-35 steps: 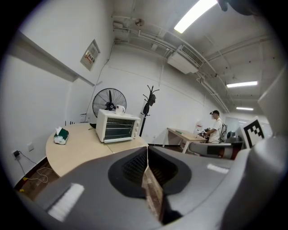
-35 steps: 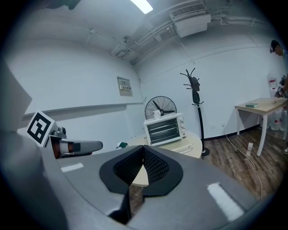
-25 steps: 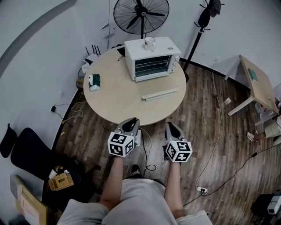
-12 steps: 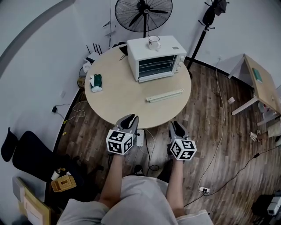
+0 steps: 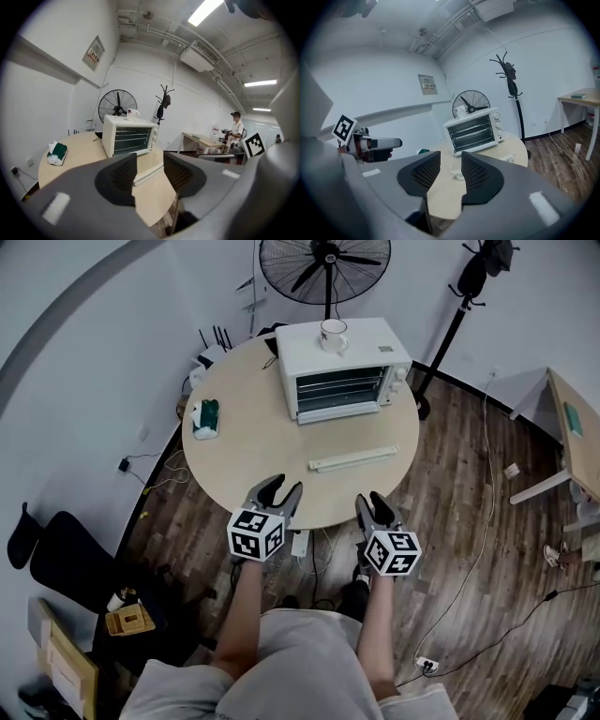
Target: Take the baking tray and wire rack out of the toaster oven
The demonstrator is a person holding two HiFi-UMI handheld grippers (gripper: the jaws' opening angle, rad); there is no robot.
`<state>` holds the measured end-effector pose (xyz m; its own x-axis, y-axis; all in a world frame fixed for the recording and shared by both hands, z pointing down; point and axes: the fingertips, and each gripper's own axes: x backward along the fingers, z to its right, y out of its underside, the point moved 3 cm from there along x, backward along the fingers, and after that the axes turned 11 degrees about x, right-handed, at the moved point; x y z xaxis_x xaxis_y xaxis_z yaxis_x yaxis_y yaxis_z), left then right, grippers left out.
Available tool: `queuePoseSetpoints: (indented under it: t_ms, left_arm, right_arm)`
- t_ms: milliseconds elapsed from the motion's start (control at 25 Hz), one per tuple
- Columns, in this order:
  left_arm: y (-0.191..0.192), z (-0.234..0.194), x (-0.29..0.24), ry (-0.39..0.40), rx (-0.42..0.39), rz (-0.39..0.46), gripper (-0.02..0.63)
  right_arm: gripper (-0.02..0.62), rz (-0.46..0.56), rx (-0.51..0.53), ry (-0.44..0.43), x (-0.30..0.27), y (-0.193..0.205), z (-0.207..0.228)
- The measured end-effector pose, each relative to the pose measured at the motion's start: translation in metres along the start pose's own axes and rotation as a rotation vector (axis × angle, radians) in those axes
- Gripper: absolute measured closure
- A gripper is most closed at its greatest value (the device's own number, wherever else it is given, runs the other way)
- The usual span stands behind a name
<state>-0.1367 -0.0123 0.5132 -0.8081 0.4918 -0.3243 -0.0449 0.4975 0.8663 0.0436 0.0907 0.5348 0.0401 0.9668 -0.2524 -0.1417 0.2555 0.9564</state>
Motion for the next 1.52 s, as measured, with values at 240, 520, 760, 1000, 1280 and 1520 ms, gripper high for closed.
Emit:
queuePoseSetpoints:
  t_ms: [240,520,760,1000,1280,1520]
  left_arm:
    - [-0.013,0.034,-0.071,-0.052,0.032,0.031,0.388]
    - [-0.004,0.073,-0.133,-0.117,0.098,0.051,0.383]
    - [0.018,0.075,-0.141,-0.205,0.127,0.029,0.383]
    - [0.018,0.051,-0.143,-0.257,0.147,0.021,0.383]
    - [-0.004,0.024,-0.170,-0.251,0.164,0.034,0.383]
    - [-0.007,-0.007,-0.179,-0.231,0.238,0.081,0.383]
  right_arm:
    - [0.479,0.012,-0.004,-0.085,-0.021,-0.024,0.070]
    - [0.469,-0.040,-0.001,-0.105,-0.033,-0.027,0.158]
    - [0.469,-0.071,-0.023,-0.146,-0.044,-0.015,0.188]
    - [0.469,-0.105,-0.049,-0.154,-0.077,-0.005,0.186]
    - [0.469,-0.109,-0.027,-0.174,-0.126,-0.032,0.184]
    - [0.469,-0.078,-0.113,-0.204,-0.163,-0.041,0.173]
